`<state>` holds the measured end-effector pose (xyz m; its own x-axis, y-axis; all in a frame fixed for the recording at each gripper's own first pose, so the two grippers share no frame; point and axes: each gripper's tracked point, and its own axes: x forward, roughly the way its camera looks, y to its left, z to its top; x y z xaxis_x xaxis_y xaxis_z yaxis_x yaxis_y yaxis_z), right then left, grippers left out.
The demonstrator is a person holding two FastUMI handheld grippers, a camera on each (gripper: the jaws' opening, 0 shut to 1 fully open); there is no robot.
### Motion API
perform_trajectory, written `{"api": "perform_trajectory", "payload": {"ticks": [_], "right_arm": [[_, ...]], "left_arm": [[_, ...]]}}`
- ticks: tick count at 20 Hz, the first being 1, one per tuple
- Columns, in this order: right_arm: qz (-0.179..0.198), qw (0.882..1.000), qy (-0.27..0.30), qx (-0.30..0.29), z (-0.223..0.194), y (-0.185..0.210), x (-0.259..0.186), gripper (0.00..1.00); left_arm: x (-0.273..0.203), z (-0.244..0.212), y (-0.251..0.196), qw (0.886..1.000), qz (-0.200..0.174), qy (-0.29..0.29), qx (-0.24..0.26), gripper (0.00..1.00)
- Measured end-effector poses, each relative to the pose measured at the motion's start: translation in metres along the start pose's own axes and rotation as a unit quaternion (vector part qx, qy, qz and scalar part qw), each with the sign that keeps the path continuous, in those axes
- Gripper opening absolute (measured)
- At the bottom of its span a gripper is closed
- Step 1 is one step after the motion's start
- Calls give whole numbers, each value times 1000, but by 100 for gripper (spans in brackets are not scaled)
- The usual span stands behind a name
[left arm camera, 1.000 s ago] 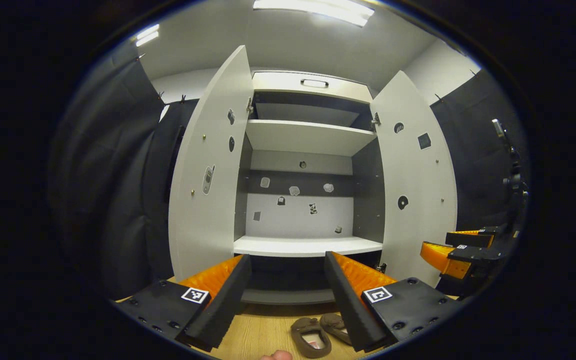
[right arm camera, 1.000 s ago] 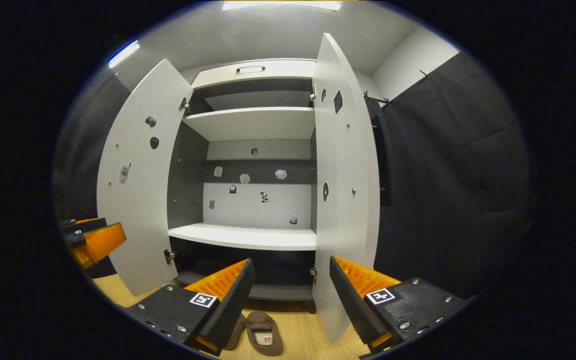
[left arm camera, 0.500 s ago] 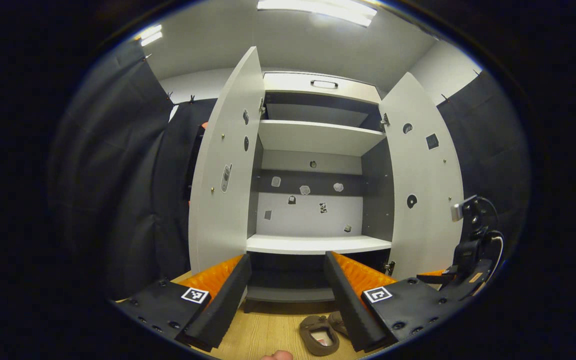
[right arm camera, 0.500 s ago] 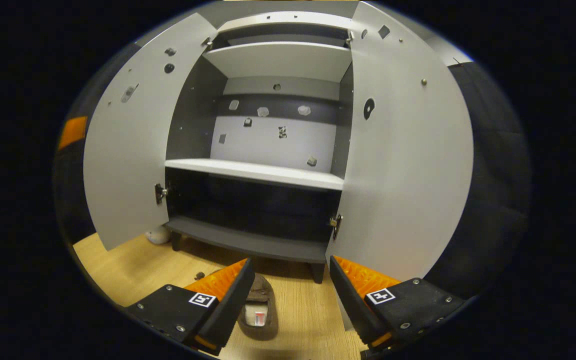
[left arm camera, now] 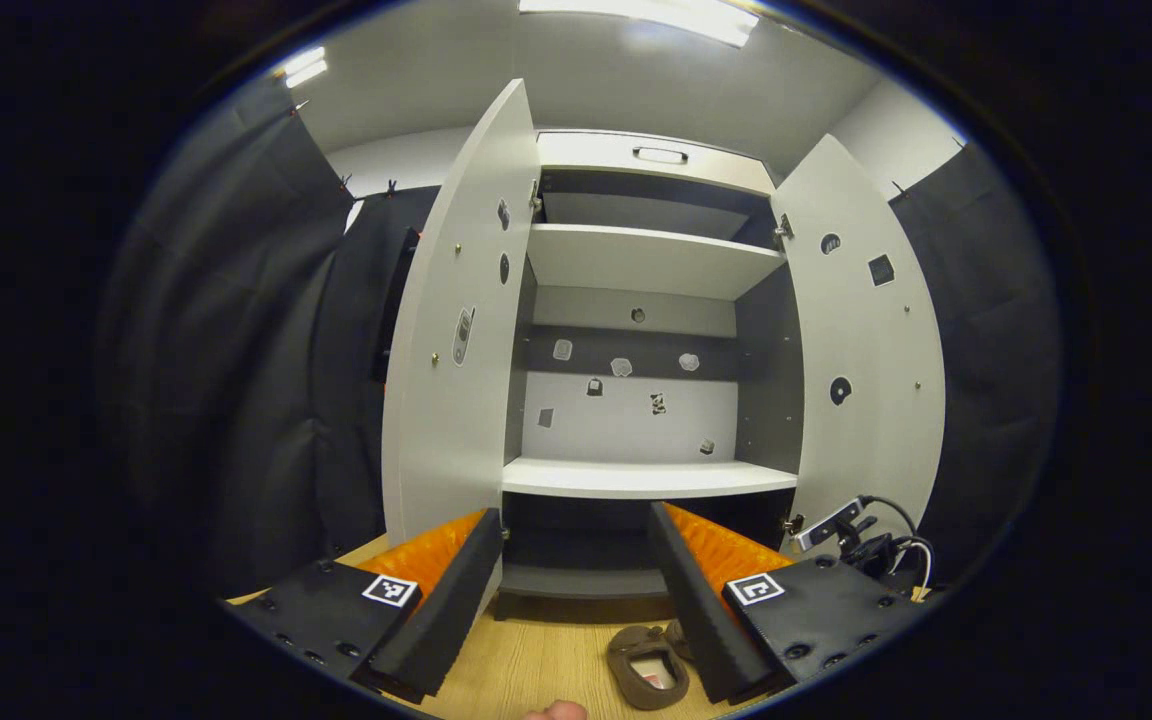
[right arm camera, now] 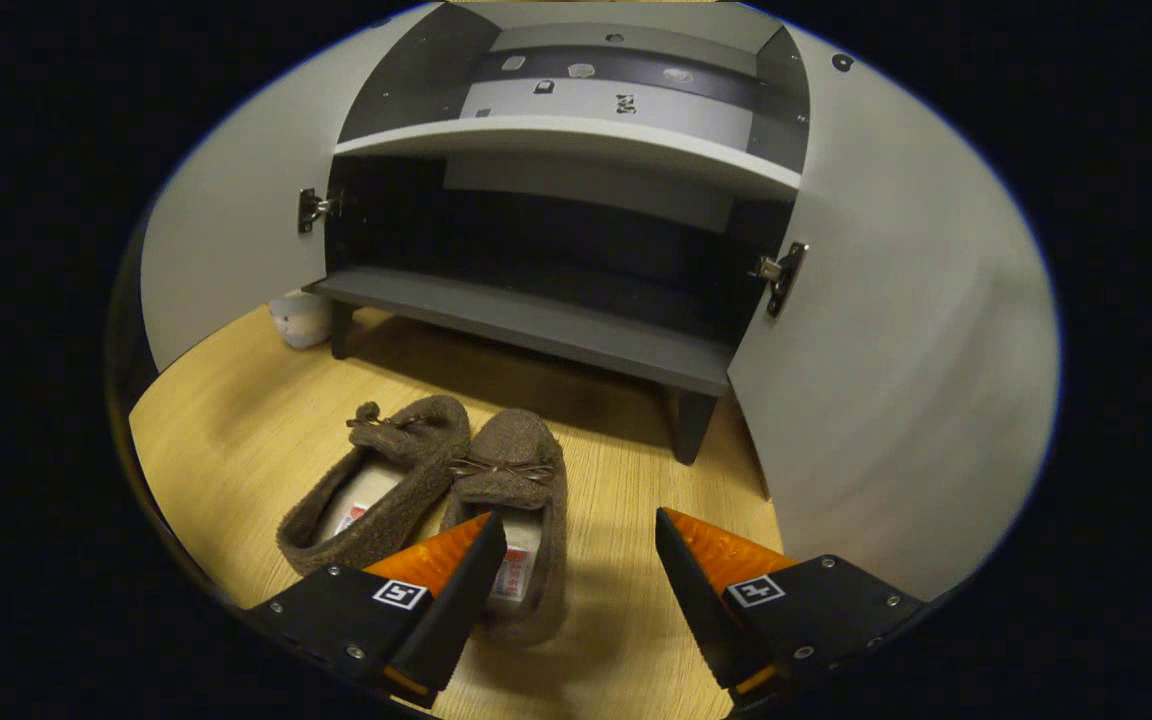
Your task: Grab one shoe with the right hand and put it into the shoe cabinet, grab the other shoe with the left hand and put it into the shoe cabinet; then close the right door with the right hand and the left door with the left hand.
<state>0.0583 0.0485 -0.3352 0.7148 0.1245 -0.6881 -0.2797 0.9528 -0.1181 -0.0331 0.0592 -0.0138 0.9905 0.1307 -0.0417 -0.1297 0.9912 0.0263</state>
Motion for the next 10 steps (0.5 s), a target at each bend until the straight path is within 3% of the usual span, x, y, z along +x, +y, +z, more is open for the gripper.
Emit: {"api": "perform_trajectory", "payload": {"ticks": [3,7,10], "right_arm": [[4,999,41,-3,-15,2,35,91],[16,999,37,27,-5,5,81,89],[49,998,47,18,-15,16,95,79]], "left_arm": [[1,-4,7,1000,10,6,-2,99],[3,-11,20,999,26,17,-7,96],[5,-12,28,999,37,18,0,97]]}}
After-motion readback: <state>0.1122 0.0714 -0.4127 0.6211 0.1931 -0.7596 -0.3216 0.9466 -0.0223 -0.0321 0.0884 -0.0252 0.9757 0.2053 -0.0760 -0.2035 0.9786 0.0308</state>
